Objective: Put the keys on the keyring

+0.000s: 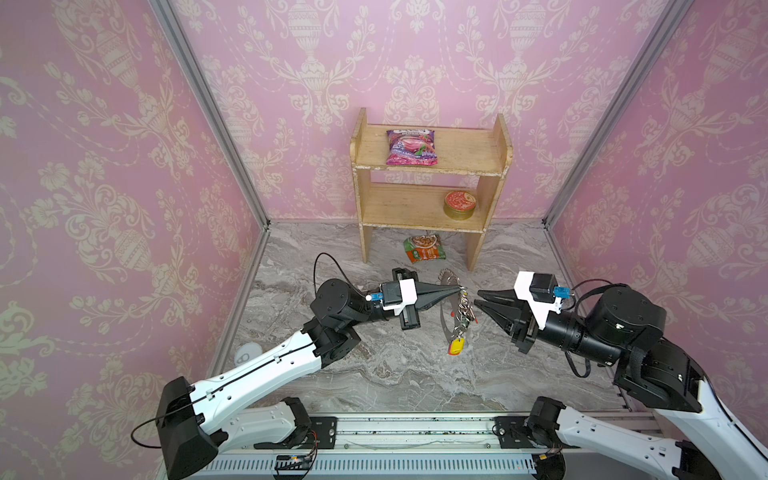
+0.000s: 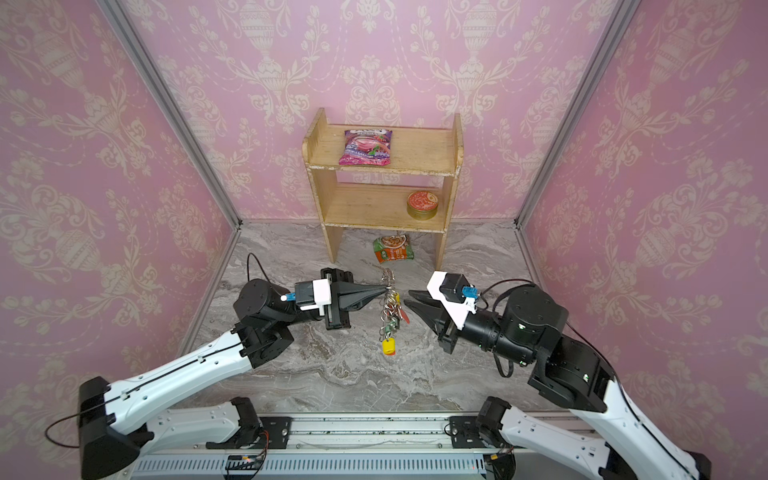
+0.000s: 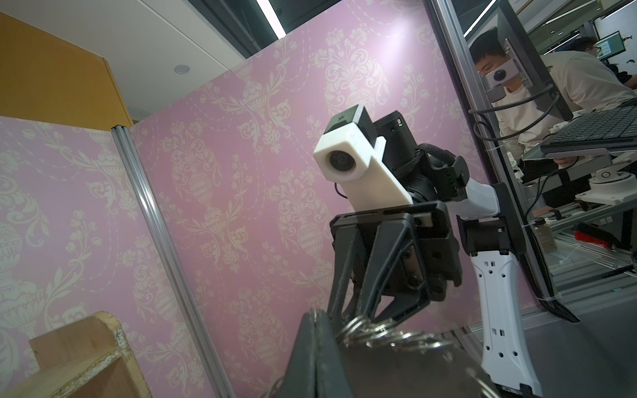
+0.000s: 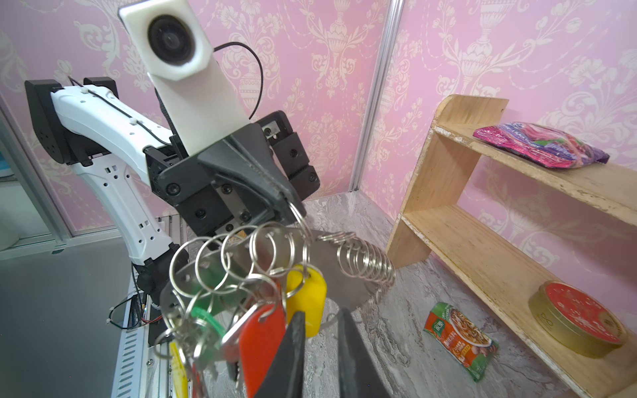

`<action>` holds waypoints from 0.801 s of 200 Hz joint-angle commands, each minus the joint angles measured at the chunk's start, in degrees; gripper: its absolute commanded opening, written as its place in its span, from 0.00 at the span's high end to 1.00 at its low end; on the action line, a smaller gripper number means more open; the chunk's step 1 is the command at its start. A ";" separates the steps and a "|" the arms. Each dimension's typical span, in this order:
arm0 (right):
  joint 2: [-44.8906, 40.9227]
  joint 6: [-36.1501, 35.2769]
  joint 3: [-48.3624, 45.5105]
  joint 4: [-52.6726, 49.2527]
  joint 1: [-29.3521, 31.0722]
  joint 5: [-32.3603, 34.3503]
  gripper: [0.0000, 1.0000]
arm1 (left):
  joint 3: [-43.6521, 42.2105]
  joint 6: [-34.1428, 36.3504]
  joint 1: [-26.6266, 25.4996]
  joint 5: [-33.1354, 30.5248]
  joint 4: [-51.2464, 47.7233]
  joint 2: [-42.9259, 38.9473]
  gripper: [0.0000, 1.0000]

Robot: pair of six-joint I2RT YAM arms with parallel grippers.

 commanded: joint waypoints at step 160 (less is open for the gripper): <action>2.50 0.51 -0.31 6.28 0.24 -3.61 0.95 | 0.75 -1.72 -0.14 0.44 3.22 -0.67 1.00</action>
